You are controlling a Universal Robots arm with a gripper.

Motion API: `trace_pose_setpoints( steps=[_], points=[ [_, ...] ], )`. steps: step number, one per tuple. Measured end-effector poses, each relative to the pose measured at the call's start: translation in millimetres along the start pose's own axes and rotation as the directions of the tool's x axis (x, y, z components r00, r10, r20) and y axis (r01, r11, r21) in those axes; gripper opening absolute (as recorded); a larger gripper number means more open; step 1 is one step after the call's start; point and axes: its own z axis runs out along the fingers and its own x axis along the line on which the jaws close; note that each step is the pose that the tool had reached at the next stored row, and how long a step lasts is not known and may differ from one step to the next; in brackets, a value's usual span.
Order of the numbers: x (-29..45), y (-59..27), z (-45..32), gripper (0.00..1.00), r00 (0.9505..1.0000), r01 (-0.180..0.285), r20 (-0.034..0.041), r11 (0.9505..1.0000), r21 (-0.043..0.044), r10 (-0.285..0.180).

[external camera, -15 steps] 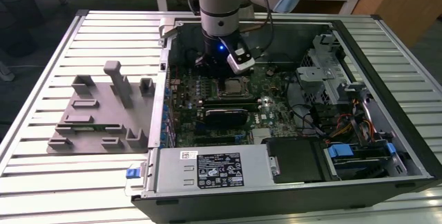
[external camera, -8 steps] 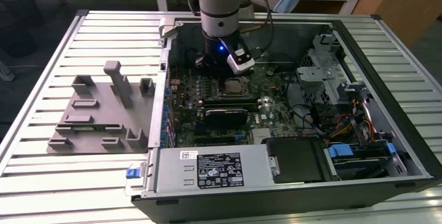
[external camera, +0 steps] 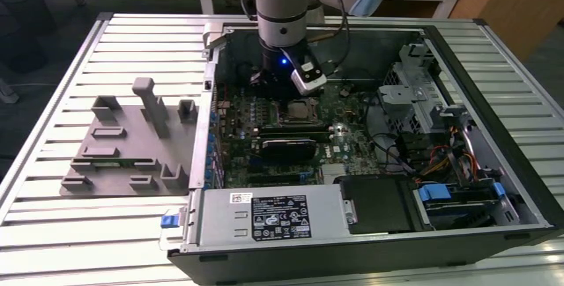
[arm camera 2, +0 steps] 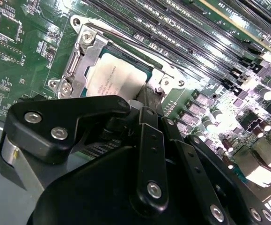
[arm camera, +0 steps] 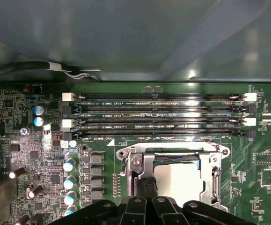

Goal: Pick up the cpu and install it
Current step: 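Close the cpu cover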

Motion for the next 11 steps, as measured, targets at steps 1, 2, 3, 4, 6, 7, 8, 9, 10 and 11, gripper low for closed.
trace_pose_setpoints(
  steps=[1, 2, 3, 4, 6, 7, 8, 9, 10, 11],
  points=[
    [0.0, 0.0, -0.1, 0.11, 1.0, 0.0, -0.0001, 1.0, 0.0001, 0.0],
    [-0.1, 0.0, -0.4, 0.11, 1.0, 0.0, 0.0001, 1.0, -0.0001, 0.0],
    [-0.2, 0.1, -1.0, 0.11, 1.0, 0.0, 0.0005, 1.0, -0.0004, 0.0],
    [-0.3, 0.0, -2.2, 0.11, 1.0, 0.0, 0.0002, 1.0, -0.0002, 0.0],
    [-0.4, -0.1, -5.0, 0.11, 1.0, 0.0, 0.0001, 1.0, -0.0001, 0.0],
    [-0.5, -0.2, -6.3, 0.11, 1.0, 0.0, 0.0001, 1.0, -0.0001, 0.0],
    [-0.6, -0.2, -7.7, 0.11, 1.0, 0.0, 0.0, 1.0, 0.0, 0.0],
    [-0.7, -0.2, -9.0, 0.11, 1.0, 0.0, -0.0001, 1.0, 0.0, 0.0],
    [-0.7, -0.3, -10.1, 0.11, 1.0, 0.0, 0.0, 1.0, 0.0, 0.0],
    [-0.8, -0.3, -11.3, 0.11, 1.0, 0.0, 0.0, 1.0, 0.0, 0.0]
  ],
)
